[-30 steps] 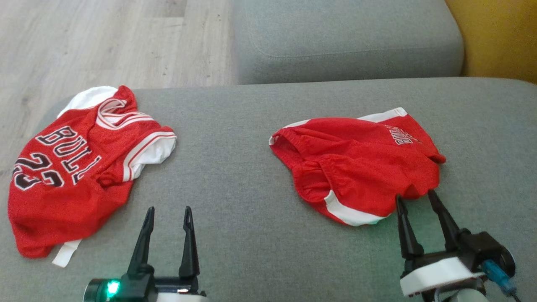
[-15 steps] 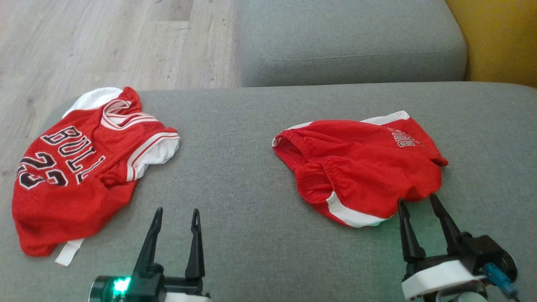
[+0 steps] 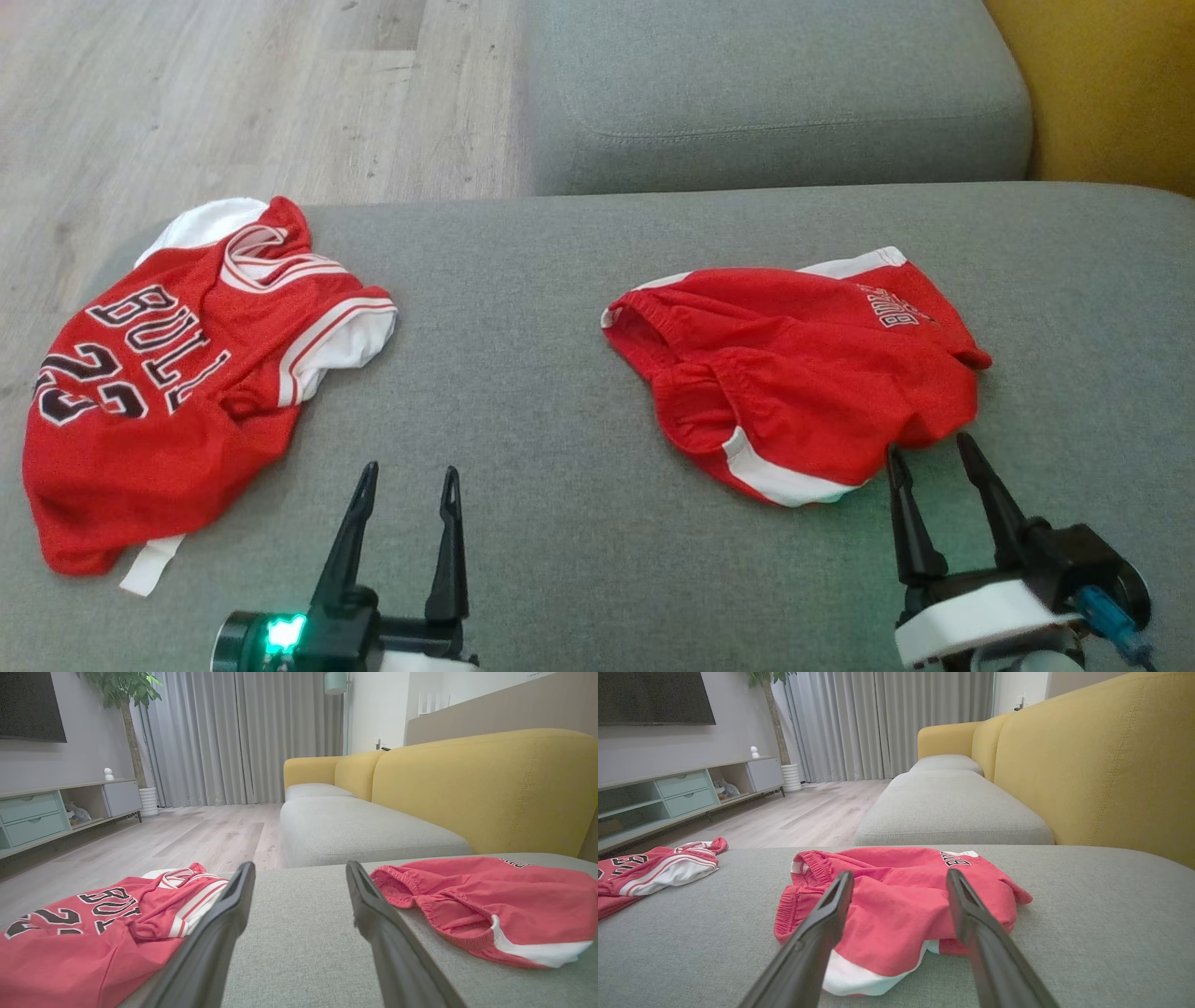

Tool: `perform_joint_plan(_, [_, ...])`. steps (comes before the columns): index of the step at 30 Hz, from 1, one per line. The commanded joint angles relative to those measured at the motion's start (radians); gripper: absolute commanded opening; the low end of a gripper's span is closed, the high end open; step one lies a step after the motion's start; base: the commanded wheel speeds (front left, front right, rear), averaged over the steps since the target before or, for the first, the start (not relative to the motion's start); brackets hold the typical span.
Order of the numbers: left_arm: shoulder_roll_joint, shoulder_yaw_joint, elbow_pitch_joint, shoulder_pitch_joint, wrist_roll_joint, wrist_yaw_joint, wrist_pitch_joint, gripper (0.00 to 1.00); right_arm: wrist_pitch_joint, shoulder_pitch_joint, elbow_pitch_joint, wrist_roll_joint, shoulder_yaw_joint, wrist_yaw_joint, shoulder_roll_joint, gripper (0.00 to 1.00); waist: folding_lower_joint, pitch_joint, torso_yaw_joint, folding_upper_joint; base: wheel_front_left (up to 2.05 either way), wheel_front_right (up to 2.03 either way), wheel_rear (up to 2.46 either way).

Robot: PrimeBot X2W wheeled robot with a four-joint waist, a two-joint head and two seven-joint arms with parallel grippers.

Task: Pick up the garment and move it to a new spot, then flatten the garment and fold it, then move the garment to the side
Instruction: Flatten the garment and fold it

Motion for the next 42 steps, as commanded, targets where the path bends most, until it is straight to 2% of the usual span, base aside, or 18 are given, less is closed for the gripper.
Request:
perform_joint_plan(1, [-0.007,0.028,-0.026,-0.05,0.005,0.003,-0.009,1.0,-0.004,-0.034,-0.026,0.002,0.022,-0.001,-0.005,1.0,0.0,0.0,-0.002,-0.0001,0.0,0.0,0.0])
perform_joint_plan(10, [-0.007,0.018,-0.022,-0.056,0.016,-0.007,-0.01,1.0,-0.004,-0.039,-0.03,-0.001,0.03,-0.001,-0.005,1.0,0.0,0.011,-0.03,-0.0001,0.0,0.0,0.0])
perform_joint_plan(19, [-0.007,-0.033,0.035,-0.118,0.038,-0.049,-0.01,1.0,-0.004,-0.054,-0.043,-0.015,0.055,-0.001,-0.005,1.0,0.0,0.057,-0.116,-0.0001,0.0,0.0,0.0])
perform_joint_plan(34, [-0.007,-0.221,0.426,-0.411,0.066,-0.182,-0.01,1.0,-0.004,-0.111,-0.045,-0.013,0.099,-0.001,-0.005,1.0,0.0,0.166,-0.259,-0.0001,0.0,0.0,0.0])
perform_joint_plan(38, [-0.007,-0.25,0.507,-0.476,0.044,-0.194,-0.009,1.0,-0.004,-0.118,-0.041,-0.01,0.108,-0.001,-0.005,1.0,0.0,0.179,-0.289,-0.0001,0.0,0.0,0.0])
perform_joint_plan(42, [-0.007,-0.275,0.558,-0.52,0.013,-0.186,-0.009,1.0,-0.004,-0.121,-0.039,-0.006,0.116,-0.001,-0.005,1.0,0.0,0.193,-0.318,-0.0001,0.0,0.0,0.0])
